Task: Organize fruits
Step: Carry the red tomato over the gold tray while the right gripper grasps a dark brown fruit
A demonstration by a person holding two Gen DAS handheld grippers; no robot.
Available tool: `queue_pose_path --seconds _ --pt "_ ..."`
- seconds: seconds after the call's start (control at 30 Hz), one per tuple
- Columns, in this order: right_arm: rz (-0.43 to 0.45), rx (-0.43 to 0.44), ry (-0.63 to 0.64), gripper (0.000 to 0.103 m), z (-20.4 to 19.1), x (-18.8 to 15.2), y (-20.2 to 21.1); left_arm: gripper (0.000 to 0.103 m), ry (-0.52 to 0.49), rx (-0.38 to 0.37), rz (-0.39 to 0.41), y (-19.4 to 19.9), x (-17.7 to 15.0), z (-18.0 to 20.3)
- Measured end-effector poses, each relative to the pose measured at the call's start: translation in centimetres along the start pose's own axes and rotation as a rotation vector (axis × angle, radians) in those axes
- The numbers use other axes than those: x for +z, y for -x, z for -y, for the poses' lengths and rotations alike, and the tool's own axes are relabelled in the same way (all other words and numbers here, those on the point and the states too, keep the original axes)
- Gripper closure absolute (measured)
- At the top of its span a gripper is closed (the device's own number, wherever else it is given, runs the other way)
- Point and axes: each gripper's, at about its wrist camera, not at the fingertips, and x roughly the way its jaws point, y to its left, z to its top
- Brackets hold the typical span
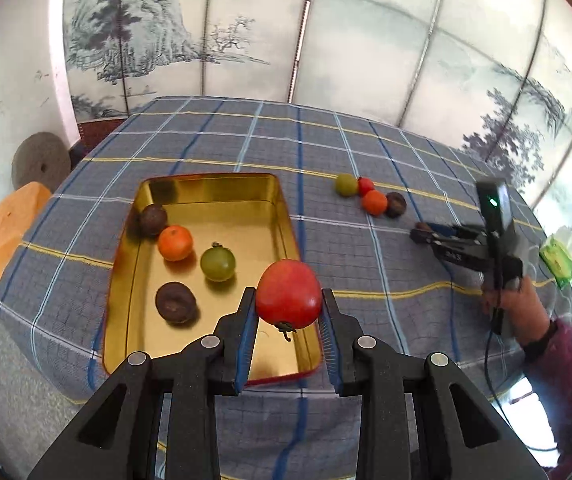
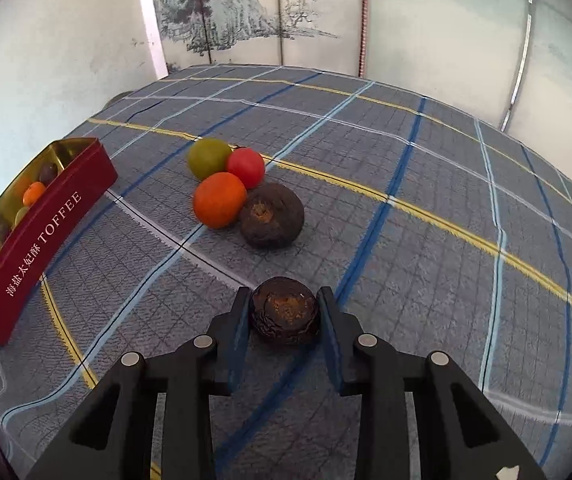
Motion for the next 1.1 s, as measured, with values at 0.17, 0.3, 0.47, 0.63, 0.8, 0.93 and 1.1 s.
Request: queue_pose_path --seconds 0.17,0.3,0.47,0.63,0.8,0.93,1.1 --pt "0.004 -0.015 -0.046 0.073 0.4 -0.8 0.7 0.072 -0.031 0.034 0.007 -1.6 1.4 -1.0" --pt "0.000 -0.037 -0.030 0.073 0.1 -0.7 0.8 0.072 -0.022 0.061 -0.003 -4.2 3.2 -2.4" --pt "-0.001 -0.039 -0.027 0.073 0.0 -0.6 0.8 0.072 -0.005 0.081 -0.041 -7.9 4.9 -3.8" --pt "0.000 -0.038 -0.027 0.073 0.1 -0.7 0.8 0.072 -0.008 0.123 -0.076 -10.9 6.3 -4.8" --pt "-0.001 -0.039 -0.027 0.073 0.1 -0.7 0.8 0.071 -0.021 0.152 -0.102 -12.7 7.1 -5.0" --pt "-0.001 -0.040 -0.026 0.073 0.1 -0.7 0.8 0.071 -0.030 0.180 -0.113 -13.6 7.4 -4.9" --pt "-0.001 -0.040 -0.026 0.073 0.1 -0.7 0.8 0.070 -0.053 0.218 -0.121 -14.1 7.5 -4.7"
